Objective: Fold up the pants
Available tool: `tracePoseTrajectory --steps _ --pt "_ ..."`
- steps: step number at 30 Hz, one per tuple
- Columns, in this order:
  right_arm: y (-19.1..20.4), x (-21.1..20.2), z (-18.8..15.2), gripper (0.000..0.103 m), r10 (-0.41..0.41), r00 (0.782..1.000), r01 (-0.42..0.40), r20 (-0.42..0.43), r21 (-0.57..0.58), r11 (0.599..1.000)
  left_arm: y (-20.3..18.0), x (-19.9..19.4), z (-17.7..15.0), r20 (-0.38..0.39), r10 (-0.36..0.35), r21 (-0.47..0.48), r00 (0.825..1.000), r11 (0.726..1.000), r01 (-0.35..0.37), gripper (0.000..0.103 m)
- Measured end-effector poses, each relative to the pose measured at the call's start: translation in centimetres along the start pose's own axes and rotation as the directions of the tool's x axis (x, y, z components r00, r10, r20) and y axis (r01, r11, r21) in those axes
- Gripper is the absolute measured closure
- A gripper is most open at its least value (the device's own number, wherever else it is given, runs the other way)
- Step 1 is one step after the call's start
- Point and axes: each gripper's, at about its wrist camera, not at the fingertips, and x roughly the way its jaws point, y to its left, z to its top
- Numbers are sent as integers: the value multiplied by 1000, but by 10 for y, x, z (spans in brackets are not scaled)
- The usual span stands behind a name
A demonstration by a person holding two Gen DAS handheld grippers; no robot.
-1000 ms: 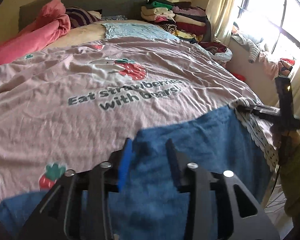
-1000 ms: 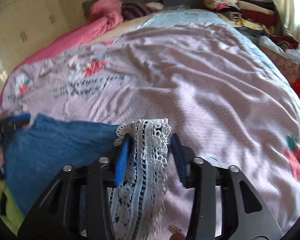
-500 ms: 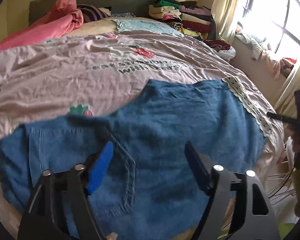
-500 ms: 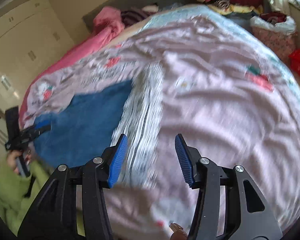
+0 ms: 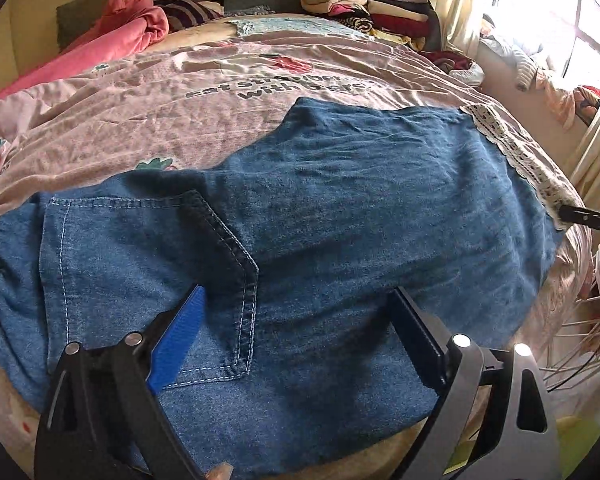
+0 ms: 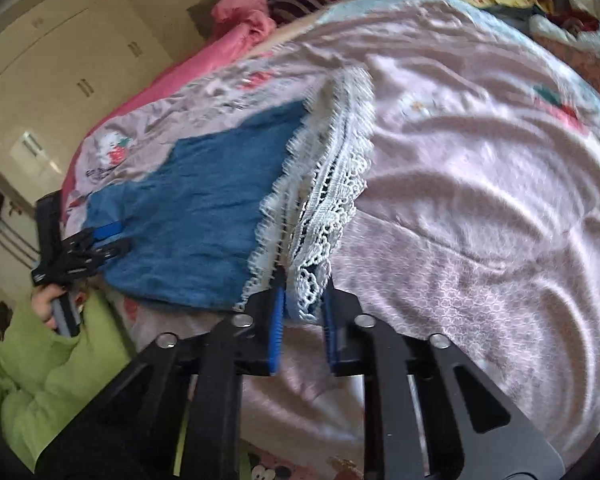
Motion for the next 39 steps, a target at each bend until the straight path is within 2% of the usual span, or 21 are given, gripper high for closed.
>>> tracePoseTrajectory --steps 3,7,13,15,17,22,24,30,35,39 --pt "2 -8 -5 94 -47 998 47 -35 -10 999 1 0 0 -1 -2 -6 1000 1000 2 12" --pt "-7 13 -16 91 -113 988 115 -105 17 993 3 2 0 -1 -13 -13 1000 1000 13 12" --pt "-6 17 -15 86 -137 985 140 -109 22 990 5 3 -2 5 -27 -22 1000 999 27 12" --pt "-6 10 -13 72 -154 983 159 -96 42 986 6 0 -2 9 -34 -25 999 999 34 12" --pt "-6 -1 -7 62 -175 983 178 -61 41 983 9 -8 -1 26 -29 -37 999 999 30 8" --pt "7 -18 9 54 -230 973 230 33 -8 973 34 -39 3 100 -12 -120 995 993 24 8" --pt "17 -19 15 46 -232 970 235 69 -36 971 42 -50 5 122 15 -137 992 991 1 8" --pt "55 5 28 38 -193 976 207 104 -146 967 47 -68 9 160 99 -128 982 989 -79 8" --pt "83 40 43 36 -165 982 181 89 -225 957 34 -60 27 155 46 -89 987 996 -32 8" --pt "104 65 58 34 -149 986 164 76 -287 944 16 -40 51 122 -83 -77 989 993 93 8"
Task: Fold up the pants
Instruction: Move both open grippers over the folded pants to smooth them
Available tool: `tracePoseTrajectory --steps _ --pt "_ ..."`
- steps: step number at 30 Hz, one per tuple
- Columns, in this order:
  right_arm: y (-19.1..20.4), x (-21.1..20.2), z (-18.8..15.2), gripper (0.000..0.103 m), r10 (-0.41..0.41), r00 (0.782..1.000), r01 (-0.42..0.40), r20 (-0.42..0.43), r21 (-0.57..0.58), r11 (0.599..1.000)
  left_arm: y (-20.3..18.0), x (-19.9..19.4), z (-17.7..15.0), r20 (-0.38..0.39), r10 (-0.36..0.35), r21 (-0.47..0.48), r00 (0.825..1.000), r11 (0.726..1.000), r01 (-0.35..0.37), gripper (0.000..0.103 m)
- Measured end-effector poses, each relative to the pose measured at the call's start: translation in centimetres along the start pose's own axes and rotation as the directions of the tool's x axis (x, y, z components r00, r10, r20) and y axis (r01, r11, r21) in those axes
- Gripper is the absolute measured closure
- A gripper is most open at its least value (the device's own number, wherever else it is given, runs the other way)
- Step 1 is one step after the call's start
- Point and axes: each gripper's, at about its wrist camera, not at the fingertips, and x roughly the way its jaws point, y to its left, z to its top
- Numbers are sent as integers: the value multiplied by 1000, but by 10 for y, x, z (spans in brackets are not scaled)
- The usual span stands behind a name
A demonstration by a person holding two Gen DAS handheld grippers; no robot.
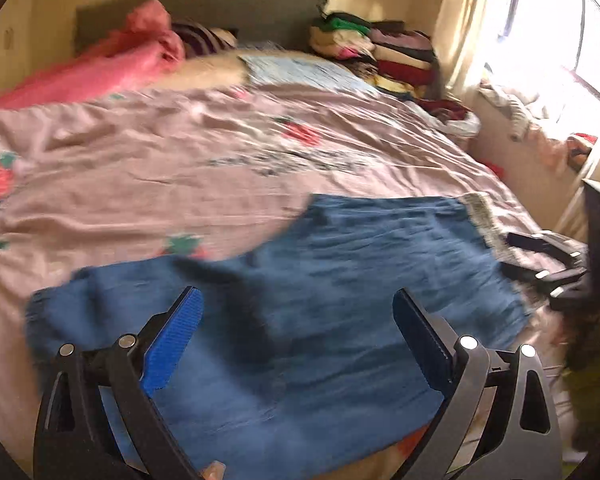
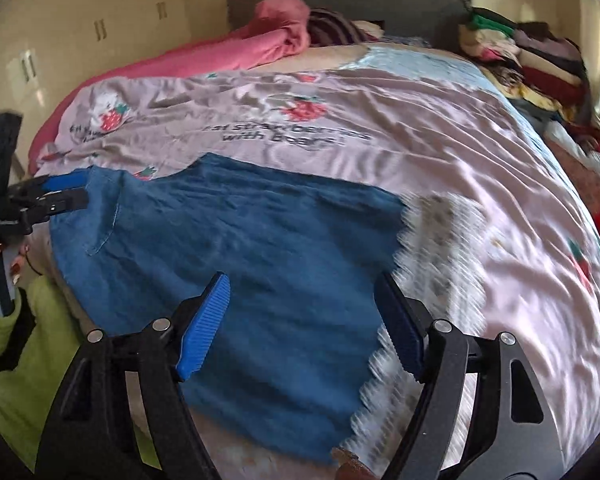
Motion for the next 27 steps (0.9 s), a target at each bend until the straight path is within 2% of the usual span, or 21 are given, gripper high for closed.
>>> tracePoseTrajectory --steps 1,2,5,8,9,11,14,18,23,27 --pt "4 4 3 34 2 1000 -2 -1 -12 1000 -4 10 6 -15 -50 -7 999 999 50 8" --pt "7 8 6 34 2 1000 -2 -3 -21 1000 -8 20 10 -29 -64 -6 998 998 64 8" --pt "16 25 16 34 11 1000 -12 -21 -34 999 -12 54 12 -107 -36 10 994 999 37 8" --pt "17 39 18 33 6 999 -7 -38 -39 999 -3 73 5 -151 35 17 988 999 -33 8" --pt "15 44 17 33 -15 999 13 -50 -37 999 3 75 2 -149 68 24 986 998 -65 8" --pt "4 56 12 33 -73 992 72 -99 -8 997 12 72 -3 -137 59 19 989 998 -57 8" --pt "-16 59 4 33 -93 989 101 -112 67 993 21 64 -11 -119 57 18 991 998 -55 8" --pt "-32 53 -5 33 -77 993 88 -93 120 989 36 50 -20 -84 33 -13 996 999 -34 8" --pt "-27 58 -5 32 -108 989 118 -103 91 989 55 37 -26 -52 14 -50 999 999 -16 12" --pt "-29 58 -4 31 -100 990 111 -96 110 988 62 31 -29 -28 -11 -66 1000 998 9 16"
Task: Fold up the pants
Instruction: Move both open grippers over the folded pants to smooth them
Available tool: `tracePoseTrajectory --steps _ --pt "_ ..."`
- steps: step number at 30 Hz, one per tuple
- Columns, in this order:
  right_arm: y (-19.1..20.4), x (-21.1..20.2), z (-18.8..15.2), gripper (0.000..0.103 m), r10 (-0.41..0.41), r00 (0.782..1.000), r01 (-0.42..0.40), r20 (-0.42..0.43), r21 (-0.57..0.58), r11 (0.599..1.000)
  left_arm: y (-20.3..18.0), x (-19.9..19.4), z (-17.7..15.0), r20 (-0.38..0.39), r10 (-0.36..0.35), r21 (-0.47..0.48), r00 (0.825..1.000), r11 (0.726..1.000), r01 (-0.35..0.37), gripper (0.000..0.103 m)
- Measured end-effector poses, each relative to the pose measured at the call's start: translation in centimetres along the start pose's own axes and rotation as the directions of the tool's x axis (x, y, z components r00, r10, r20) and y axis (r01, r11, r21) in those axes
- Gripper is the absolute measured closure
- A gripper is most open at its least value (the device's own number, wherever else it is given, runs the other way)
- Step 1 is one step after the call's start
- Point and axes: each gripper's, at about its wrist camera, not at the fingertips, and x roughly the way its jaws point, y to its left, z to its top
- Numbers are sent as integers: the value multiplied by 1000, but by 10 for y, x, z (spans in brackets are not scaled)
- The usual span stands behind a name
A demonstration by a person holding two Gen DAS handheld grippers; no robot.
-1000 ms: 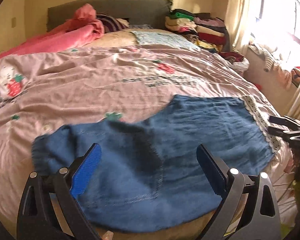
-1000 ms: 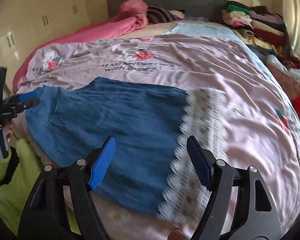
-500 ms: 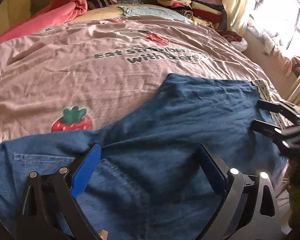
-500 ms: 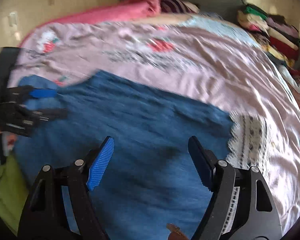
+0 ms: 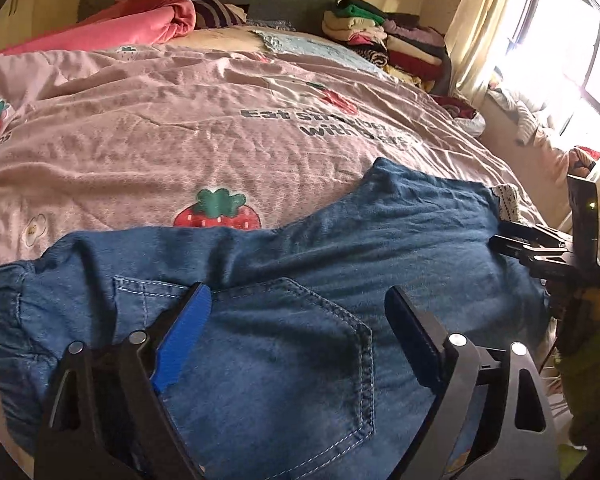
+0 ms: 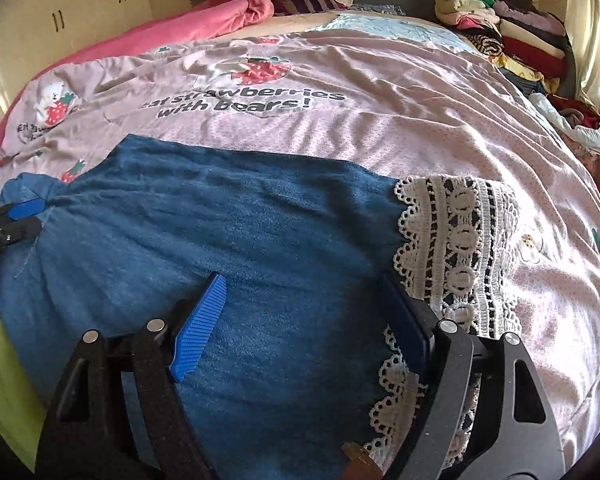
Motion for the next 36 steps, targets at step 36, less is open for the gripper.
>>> tracePoseTrajectory --steps 36 --pt "31 -83 -57 16 72 994 -69 77 -42 997 -94 -12 -35 -97 125 169 987 980 -108 5"
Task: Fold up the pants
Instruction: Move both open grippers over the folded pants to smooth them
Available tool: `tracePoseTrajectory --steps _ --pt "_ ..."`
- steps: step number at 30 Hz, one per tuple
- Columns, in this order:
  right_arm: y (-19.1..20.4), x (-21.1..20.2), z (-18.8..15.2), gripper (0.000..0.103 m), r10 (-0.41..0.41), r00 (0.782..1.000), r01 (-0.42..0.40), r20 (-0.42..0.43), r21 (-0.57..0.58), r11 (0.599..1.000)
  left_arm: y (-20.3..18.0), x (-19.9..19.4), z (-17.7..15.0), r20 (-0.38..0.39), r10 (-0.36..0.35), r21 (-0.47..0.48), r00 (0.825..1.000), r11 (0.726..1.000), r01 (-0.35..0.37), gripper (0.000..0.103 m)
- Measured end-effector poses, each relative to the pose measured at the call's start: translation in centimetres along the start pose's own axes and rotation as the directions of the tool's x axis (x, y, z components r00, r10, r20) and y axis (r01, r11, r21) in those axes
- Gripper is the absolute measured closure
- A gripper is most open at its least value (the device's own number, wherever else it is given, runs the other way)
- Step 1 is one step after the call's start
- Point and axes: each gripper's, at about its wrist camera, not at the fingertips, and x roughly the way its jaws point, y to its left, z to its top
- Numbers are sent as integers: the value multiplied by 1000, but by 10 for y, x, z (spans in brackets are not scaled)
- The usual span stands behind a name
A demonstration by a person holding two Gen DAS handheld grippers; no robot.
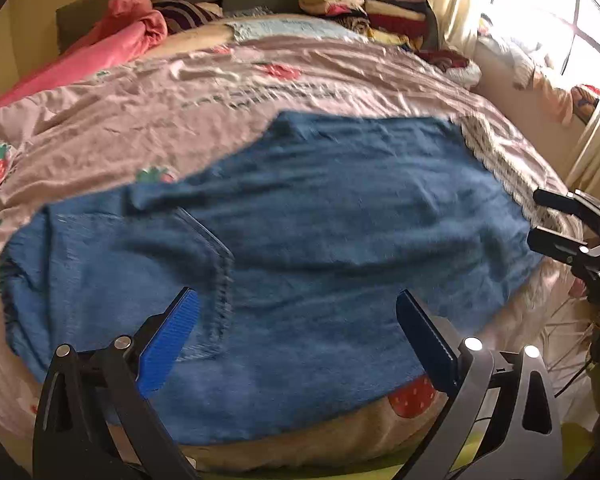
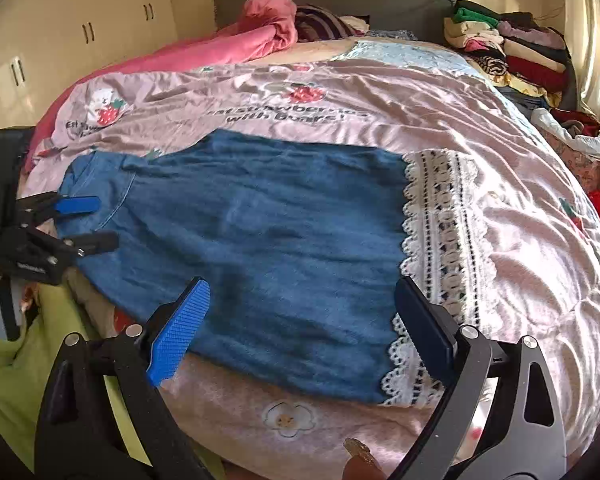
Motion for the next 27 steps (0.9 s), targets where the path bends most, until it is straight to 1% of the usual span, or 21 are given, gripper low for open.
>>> tracePoseTrajectory --steps 8,12,15,18,21,27 --pt "6 18 -11 16 4 999 -4 -49 0 1000 -9 20 -8 -34 64 51 997 997 -62 5" --pt "1 30 -20 16 -5 995 7 -95 21 1000 -7 22 -9 -30 56 44 998 998 -54 4" --pt "4 32 -22 14 -13 995 13 -98 4 1000 -6 22 -9 -26 48 38 999 998 -47 4" --pt "1 28 -19 13 5 996 -2 -86 28 1000 -6 22 -8 -22 48 41 999 998 -48 4" --pt "-3 17 -14 13 28 998 -25 -49 54 998 -6 15 -7 -10 47 42 999 998 -47 5" --pt "-10 -1 -3 13 14 1000 -14 4 64 998 -6 -3 1 32 45 42 999 998 -46 5"
